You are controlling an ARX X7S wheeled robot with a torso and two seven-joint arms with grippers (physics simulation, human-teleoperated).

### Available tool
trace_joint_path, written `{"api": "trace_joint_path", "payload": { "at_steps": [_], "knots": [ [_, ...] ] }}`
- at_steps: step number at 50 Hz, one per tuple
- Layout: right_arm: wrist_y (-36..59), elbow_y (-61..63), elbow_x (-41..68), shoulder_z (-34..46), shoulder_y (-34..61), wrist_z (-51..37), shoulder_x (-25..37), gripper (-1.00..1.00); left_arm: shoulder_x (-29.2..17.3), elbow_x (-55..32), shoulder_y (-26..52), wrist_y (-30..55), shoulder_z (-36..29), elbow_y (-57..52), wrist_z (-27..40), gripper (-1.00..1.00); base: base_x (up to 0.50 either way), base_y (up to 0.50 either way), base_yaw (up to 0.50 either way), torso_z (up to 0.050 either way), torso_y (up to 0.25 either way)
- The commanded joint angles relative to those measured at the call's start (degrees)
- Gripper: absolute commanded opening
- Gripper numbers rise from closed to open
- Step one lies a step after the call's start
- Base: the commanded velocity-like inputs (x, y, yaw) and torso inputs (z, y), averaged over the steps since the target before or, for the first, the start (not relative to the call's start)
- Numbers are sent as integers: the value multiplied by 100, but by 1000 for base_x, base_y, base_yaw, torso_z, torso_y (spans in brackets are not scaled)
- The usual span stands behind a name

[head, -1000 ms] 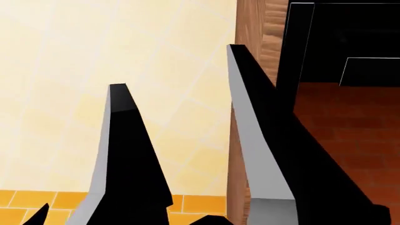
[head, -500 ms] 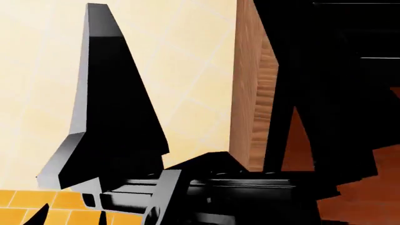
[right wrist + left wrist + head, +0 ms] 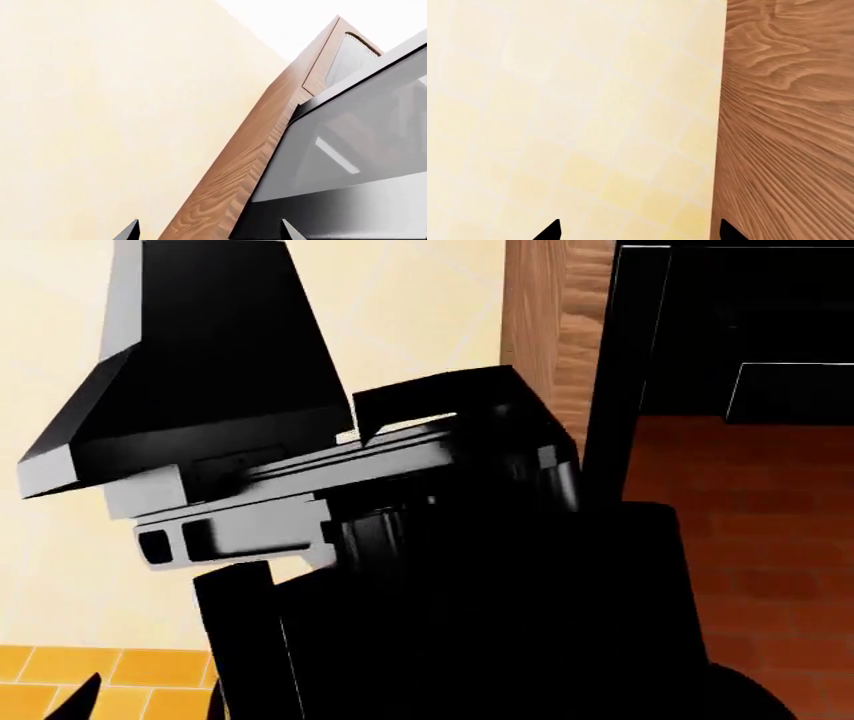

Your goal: Close the microwave door

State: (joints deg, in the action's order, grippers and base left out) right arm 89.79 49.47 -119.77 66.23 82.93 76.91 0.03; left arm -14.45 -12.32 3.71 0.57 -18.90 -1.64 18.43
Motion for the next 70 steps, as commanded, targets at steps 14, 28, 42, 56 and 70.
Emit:
{"api": "trace_joint_path", "payload": {
  "at_steps": [14,28,42,56,70],
  "knots": [
    [20,-502,1485,-1120,1172,-240,-2,100,-51,-53,79,51,-37,3,34,100,0,0,0,0,0],
    [20,-725,2913,-1567,1968,-1003,-3,100,-26,-24,95,7,-103,53,80,100,0,0,0,0,0],
    [20,-1181,3265,-1760,2371,-1174,-2,100,-21,-11,66,-49,-153,69,127,100,0,0,0,0,0],
    [-454,-1700,4271,-2205,2006,-2107,207,100,-48,-46,97,-26,-172,62,149,100,0,0,0,0,0],
    [-1072,-2178,5308,-2942,1657,-3180,413,100,-87,-100,140,6,-176,55,152,100,0,0,0,0,0]
  ]
}}
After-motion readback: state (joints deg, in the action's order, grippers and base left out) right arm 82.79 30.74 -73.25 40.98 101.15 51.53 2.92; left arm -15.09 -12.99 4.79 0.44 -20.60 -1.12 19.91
